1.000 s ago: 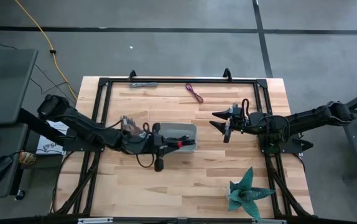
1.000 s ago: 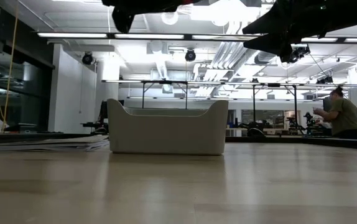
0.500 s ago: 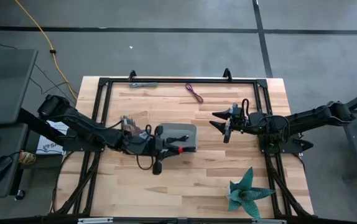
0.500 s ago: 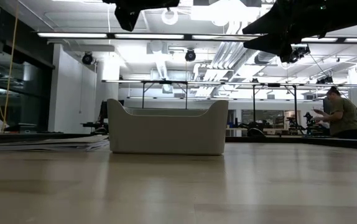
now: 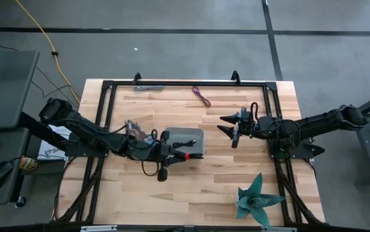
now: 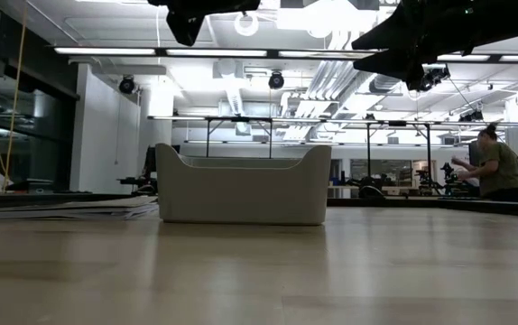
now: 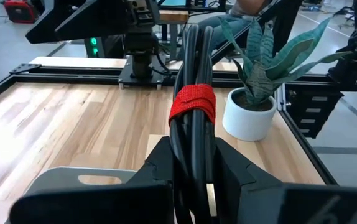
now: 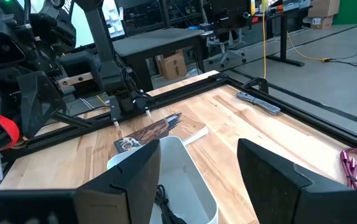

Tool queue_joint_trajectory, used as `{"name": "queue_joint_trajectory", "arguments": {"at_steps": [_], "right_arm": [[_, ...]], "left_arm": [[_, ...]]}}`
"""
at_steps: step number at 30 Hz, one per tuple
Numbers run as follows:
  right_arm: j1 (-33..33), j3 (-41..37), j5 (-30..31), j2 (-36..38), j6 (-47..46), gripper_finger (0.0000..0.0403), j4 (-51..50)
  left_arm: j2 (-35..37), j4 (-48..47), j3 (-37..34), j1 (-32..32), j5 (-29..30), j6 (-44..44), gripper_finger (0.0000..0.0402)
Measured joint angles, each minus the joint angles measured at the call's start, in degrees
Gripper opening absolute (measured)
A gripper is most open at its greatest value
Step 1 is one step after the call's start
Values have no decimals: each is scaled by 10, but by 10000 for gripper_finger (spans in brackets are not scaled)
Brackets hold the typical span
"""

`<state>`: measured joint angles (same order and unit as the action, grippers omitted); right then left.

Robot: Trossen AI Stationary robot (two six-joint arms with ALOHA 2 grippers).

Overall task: Pick and place USB-C Cables
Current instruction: Put the black charger cable into the gray bin

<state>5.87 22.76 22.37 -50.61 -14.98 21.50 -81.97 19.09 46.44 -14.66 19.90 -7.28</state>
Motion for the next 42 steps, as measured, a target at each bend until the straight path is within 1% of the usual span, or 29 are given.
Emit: {"name": "queue_joint_trajectory", "arguments": {"at_steps": [4,8,14,18,21,22,25,26,28,35,40,42], "right_arm": [[0,0,0,0,0,206,0],[0,0,0,0,0,206,0],[0,0,0,0,0,206,0],[0,0,0,0,0,206,0],[0,0,0,0,0,206,0],[0,0,0,0,0,206,0],[0,0,0,0,0,206,0],[0,0,0,0,-1,206,0],[0,0,0,0,-5,206,0],[0,0,0,0,-6,206,1],[0,0,0,0,-5,206,0],[0,0,0,0,-5,206,0]], "left_arm": [[0,0,0,0,0,-3,35],[0,0,0,0,-1,-10,30],[0,0,0,-1,-22,-29,30],[0,0,0,-11,-24,-31,30],[0,-28,9,-19,-20,-31,30],[0,-50,19,-23,-2,-31,30],[-10,-130,51,-31,98,-50,30],[-16,-155,58,-31,122,-56,30],[-37,-181,71,-24,139,-60,30],[-127,-194,88,40,138,-58,30],[-159,-218,90,77,77,-60,30],[-161,-229,90,84,67,-58,30]]}}
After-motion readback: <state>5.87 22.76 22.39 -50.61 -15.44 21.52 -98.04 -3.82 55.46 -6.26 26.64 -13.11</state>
